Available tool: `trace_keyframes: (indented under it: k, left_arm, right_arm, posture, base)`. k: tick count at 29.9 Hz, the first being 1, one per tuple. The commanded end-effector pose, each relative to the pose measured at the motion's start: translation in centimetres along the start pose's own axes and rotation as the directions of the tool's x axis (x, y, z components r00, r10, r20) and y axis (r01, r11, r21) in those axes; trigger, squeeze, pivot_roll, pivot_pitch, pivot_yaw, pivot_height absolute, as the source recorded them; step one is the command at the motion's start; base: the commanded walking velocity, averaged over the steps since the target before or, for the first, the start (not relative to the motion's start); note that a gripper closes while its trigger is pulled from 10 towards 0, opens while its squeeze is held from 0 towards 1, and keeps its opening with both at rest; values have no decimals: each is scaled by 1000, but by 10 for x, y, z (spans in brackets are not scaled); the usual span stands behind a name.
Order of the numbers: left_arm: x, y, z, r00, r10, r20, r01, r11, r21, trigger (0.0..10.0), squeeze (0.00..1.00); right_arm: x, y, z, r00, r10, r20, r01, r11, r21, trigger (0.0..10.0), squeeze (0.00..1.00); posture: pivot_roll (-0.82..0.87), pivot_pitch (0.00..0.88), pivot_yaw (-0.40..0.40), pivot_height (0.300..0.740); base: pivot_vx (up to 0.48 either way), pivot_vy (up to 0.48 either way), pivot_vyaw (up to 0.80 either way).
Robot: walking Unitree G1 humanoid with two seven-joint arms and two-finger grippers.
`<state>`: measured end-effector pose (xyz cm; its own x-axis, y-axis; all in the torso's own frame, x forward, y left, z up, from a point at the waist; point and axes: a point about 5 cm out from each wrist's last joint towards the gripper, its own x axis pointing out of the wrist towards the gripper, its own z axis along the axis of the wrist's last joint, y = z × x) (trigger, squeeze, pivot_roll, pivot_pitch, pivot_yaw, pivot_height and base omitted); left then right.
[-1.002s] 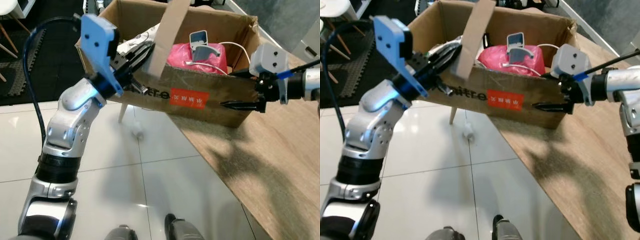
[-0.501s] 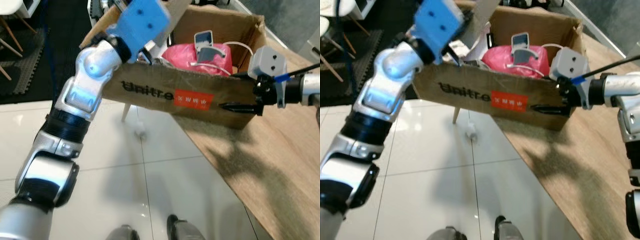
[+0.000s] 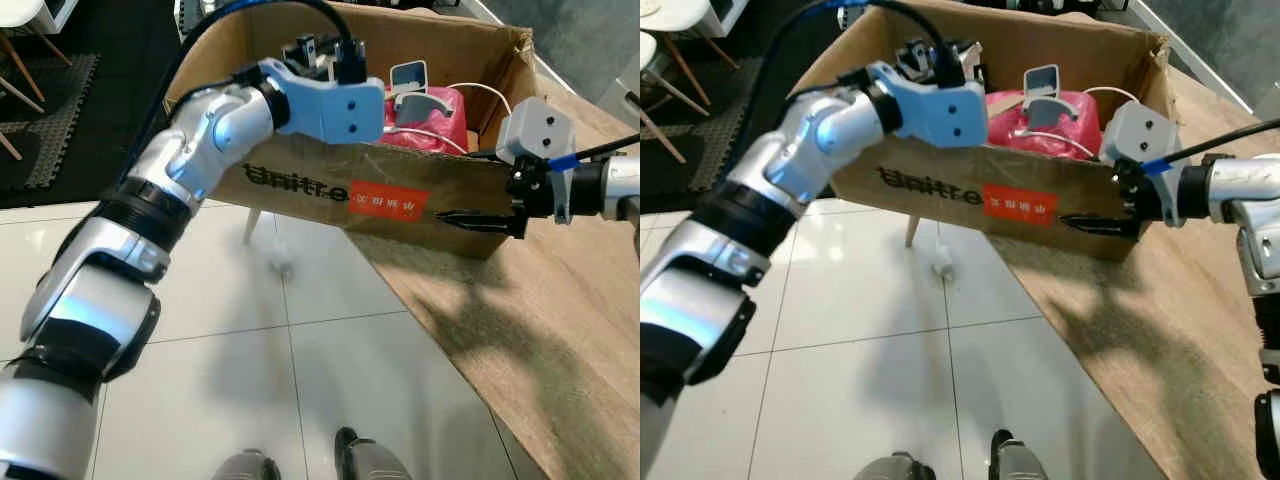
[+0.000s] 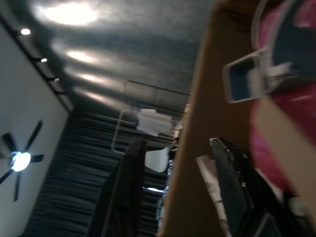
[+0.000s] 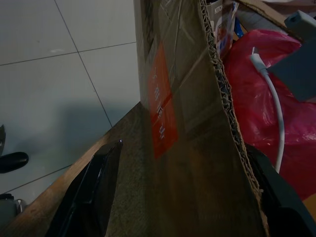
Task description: Picking trash to rubbish bin
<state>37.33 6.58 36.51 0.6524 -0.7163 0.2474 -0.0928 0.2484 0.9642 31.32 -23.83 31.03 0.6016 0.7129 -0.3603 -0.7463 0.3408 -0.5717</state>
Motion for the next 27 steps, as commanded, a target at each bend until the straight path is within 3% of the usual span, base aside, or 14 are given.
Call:
trace_keyframes:
  k: [1,2,3,4,7,8,10,11,12,14,18,20,23,27]
  left_arm:
    - [-3,16,-2,998,59,3,-59,998,-21,10000,0]
    - [-8,47,-2,972,232,31,-218,947,-236,10000,0]
    - [-8,47,-2,972,232,31,-218,947,-236,10000,0]
    - [-19,74,-3,919,391,43,-330,827,-454,10000,0]
    - [-22,81,-3,900,434,46,-351,781,-517,10000,0]
    - [-27,88,-5,873,484,49,-356,704,-615,10000,0]
    - [-47,94,-17,803,596,15,-287,408,-867,10000,0]
    - [-53,93,-23,782,623,-3,-248,307,-919,10000,0]
    - [-53,93,-23,782,623,-3,-248,307,-919,10000,0]
    - [-70,59,-46,820,568,-73,-198,161,-967,10000,0]
    - [-77,48,-51,826,554,-98,-203,130,-971,10000,0]
    - [-103,32,-74,807,546,-225,-296,44,-954,10000,0]
    - [-119,25,-87,791,533,-302,-368,20,-930,10000,0]
    - [-190,-11,-126,668,436,-603,-655,-39,-754,10000,0]
  right_arm:
    - [-3,2,1,1000,7,-4,-7,1000,-5,10000,0]
    - [-2,1,1,1000,-8,-5,8,1000,1,10000,0]
    - [-2,1,1,1000,-8,-5,8,1000,1,10000,0]
    - [-1,-1,0,1000,-27,-6,27,1000,11,10000,0]
    - [0,-1,0,999,-34,-6,34,999,15,10000,0]
    - [1,-2,-1,999,-49,-10,50,999,23,10000,0]
    - [3,-4,-5,996,-84,-18,84,996,41,10000,0]
    - [3,-4,-6,996,-92,-20,93,995,46,10000,0]
    - [3,-4,-6,996,-92,-20,93,995,46,10000,0]
    - [7,-3,-6,995,-95,-10,96,994,58,10000,0]
    - [8,-3,-6,995,-96,-6,96,993,63,10000,0]
    - [10,-2,-8,995,-103,-3,103,992,75,10000,0]
    - [10,-1,-8,994,-107,-3,107,991,81,10000,0]
    - [14,0,-12,993,-121,1,120,988,100,10000,0]
  posture:
    - [-46,157,35,740]
    - [-46,156,33,740]
    - [-46,156,33,740]
    - [-44,154,33,740]
    - [-44,154,33,740]
    - [-44,154,32,740]
    - [-34,150,27,740]
    - [-34,150,27,740]
    - [-34,150,27,740]
    - [-34,149,26,740]
    - [-34,149,26,740]
    - [-24,151,26,740]
    - [-14,149,27,740]
    - [-9,155,37,740]
  base:
    - [0,0,0]
    - [0,0,0]
    - [0,0,0]
    - [0,0,0]
    - [0,0,0]
    - [0,0,0]
    - [0,0,0]
    - [0,0,0]
    - [0,0,0]
    - [0,0,0]
    - [0,0,0]
    - [0,0,0]
    - [0,0,0]
    - [0,0,0]
